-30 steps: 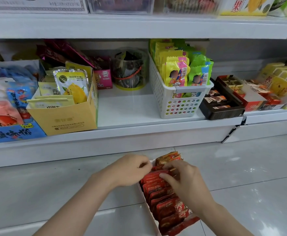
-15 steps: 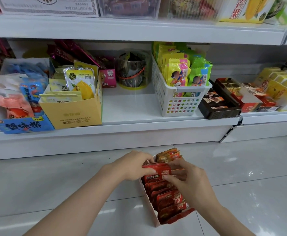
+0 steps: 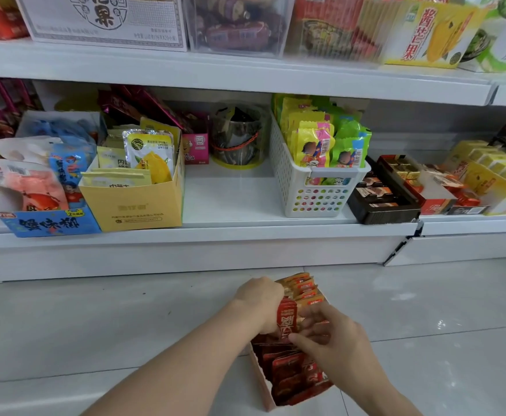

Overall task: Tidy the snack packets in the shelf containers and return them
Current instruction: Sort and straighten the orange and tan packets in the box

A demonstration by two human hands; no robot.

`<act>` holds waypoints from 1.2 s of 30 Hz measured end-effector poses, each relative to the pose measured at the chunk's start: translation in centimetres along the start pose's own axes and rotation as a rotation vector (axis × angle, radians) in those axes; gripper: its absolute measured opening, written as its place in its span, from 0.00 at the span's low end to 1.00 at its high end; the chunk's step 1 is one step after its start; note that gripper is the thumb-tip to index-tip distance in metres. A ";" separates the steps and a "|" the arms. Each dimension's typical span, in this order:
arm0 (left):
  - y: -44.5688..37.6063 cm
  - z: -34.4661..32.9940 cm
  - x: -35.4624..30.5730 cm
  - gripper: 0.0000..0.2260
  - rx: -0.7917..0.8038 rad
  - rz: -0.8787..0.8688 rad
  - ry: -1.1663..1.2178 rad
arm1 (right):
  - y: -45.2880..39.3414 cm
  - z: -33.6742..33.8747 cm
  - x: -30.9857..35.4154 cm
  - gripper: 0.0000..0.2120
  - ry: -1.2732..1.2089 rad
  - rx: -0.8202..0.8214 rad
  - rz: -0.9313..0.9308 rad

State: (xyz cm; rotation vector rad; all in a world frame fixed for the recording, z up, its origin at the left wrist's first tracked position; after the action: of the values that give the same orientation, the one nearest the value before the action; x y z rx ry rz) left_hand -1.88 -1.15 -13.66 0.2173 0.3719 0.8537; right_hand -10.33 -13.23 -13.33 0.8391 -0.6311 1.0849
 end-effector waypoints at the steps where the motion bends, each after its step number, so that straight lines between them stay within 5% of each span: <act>1: 0.1 0.1 0.2 0.20 -0.007 -0.014 0.019 | 0.1 0.1 -0.1 0.15 -0.003 0.001 0.002; 12: 2.7 -1.2 3.2 0.20 -0.295 0.032 0.367 | 0.5 0.4 -0.6 0.08 0.000 0.010 -0.043; 20: 3.0 -0.8 3.7 0.17 -0.223 0.028 0.681 | 0.1 0.1 -0.2 0.01 0.043 -0.050 -0.013; 24: 2.9 -0.9 4.5 0.07 -0.169 -0.039 0.750 | 0.0 -0.1 -0.1 0.10 -0.014 -0.073 -0.026; 27: 2.7 -0.8 4.8 0.11 -0.163 -0.063 0.817 | 0.1 -0.2 0.2 0.12 0.005 -0.085 0.010; 36: 2.2 -0.1 3.2 0.14 -0.124 -0.177 0.384 | 0.5 -0.6 0.2 0.11 0.084 -0.016 0.039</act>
State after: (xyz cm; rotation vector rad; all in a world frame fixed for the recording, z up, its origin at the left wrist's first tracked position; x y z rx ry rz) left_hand -1.54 2.73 -13.72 -0.0973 0.6845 0.7392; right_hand -10.68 -12.50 -13.39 0.7662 -0.5872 1.1426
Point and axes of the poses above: each hand's wrist, its own y-axis away from the middle knuckle, its own z-axis out of the back of the hand, x = y × z, the point moved 6 cm from there along -y, towards the middle knuckle, and after that the axes turned 10 degrees about -z, right-handed, at the moved point
